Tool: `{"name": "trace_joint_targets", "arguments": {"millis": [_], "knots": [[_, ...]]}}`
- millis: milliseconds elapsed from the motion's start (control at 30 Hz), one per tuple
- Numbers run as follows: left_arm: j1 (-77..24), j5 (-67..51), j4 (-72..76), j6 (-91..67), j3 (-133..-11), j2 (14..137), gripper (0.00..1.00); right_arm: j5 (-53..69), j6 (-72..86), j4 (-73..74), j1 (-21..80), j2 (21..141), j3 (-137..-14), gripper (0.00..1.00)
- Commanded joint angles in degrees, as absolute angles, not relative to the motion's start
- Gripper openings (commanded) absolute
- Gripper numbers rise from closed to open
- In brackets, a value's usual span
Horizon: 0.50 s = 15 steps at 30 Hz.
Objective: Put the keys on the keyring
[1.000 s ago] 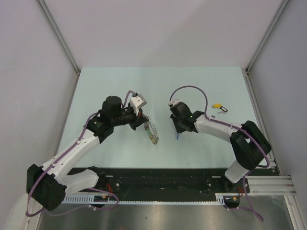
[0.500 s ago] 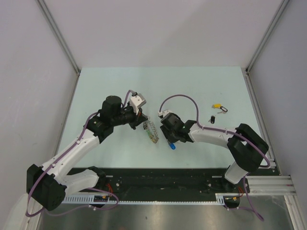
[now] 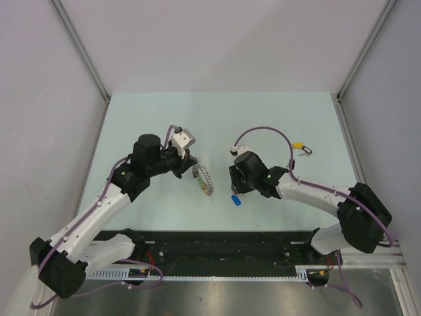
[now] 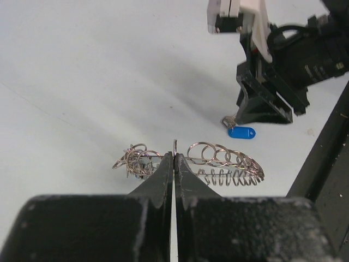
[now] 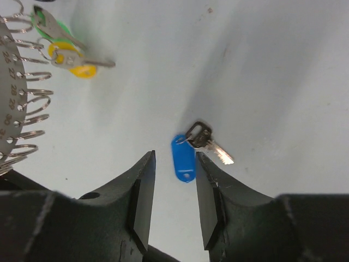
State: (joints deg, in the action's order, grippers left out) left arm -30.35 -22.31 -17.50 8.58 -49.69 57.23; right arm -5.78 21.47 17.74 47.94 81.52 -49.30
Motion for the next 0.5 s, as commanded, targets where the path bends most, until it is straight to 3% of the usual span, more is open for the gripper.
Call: {"name": "trace_joint_targets", "arguments": {"millis": [0,233,467], "knots": [[-30.06,-19.78,-13.98,10.19,-49.22,53.27,0.00,-9.75,31.02,14.42,51.32,82.09,-48.08,0.40],[-30.06,-19.25,-14.33,10.63,-48.78,53.53,0.00,-7.47,21.63,13.62,47.29,82.00,-48.08,0.41],[-30.15,-18.19,-14.41,11.08,-48.78,53.79,0.00,6.23,18.54,16.70,36.39,82.35,-45.88,0.50]]}}
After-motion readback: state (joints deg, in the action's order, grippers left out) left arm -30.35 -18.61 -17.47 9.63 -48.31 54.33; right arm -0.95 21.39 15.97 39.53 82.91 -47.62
